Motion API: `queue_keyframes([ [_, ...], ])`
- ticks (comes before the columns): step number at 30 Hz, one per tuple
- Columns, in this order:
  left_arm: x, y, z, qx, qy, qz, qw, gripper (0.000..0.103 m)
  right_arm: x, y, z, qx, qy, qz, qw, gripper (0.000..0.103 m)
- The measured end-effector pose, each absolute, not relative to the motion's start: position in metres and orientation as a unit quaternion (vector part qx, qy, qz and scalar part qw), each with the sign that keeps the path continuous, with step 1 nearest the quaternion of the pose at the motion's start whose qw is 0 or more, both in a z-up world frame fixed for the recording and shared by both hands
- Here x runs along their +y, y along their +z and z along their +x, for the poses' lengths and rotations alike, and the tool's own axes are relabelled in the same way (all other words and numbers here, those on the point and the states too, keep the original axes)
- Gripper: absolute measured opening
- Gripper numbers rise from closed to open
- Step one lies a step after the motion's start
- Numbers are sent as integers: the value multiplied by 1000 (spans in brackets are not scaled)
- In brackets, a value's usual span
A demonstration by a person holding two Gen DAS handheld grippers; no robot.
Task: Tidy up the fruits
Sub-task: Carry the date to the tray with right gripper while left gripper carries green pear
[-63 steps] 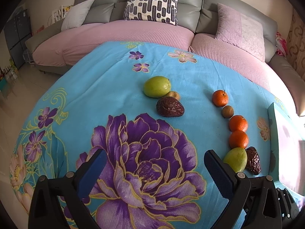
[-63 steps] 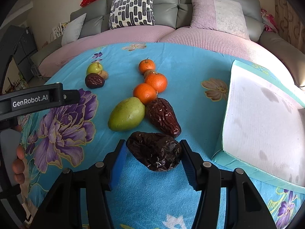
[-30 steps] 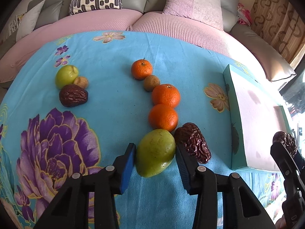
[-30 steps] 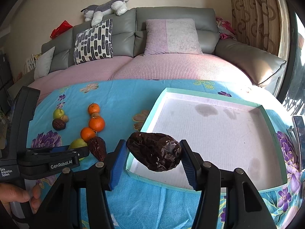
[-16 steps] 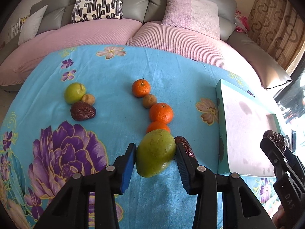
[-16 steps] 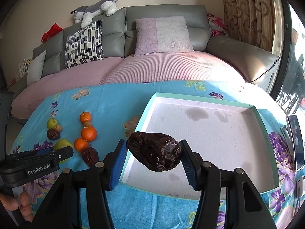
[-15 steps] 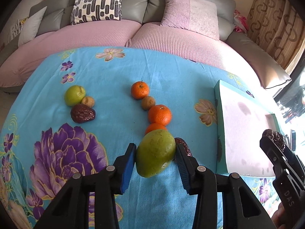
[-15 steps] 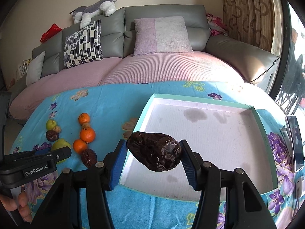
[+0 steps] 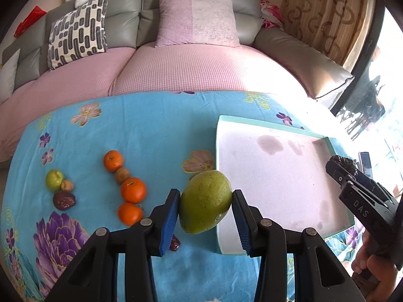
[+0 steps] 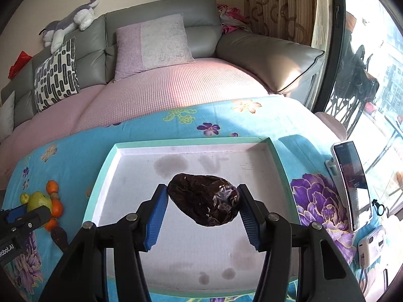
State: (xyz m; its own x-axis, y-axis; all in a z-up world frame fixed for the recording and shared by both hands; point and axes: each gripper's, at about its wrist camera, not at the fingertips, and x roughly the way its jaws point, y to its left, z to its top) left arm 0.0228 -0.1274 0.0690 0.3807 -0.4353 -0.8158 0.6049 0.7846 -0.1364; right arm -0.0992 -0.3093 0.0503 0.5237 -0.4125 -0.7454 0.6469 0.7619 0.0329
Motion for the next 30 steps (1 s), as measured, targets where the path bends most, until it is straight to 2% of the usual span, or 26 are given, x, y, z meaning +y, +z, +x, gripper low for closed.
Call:
queue_keyframes([
  [7,-176,65,12,453,-350,115,812,45,-343,26,-127,394,-349,185,830,58],
  [13,-208,33,4,478,-356,143,790,45,-355,7,-132,415,-355,201,813,58],
  [20,-220,-1,-1,503,-342,166,776,45,-359,-16,-130,450,-348,210,795,58],
  [30,-225,-11,-2,494,-330,184,783,45,-358,-19,-129,456,-349,204,793,58],
])
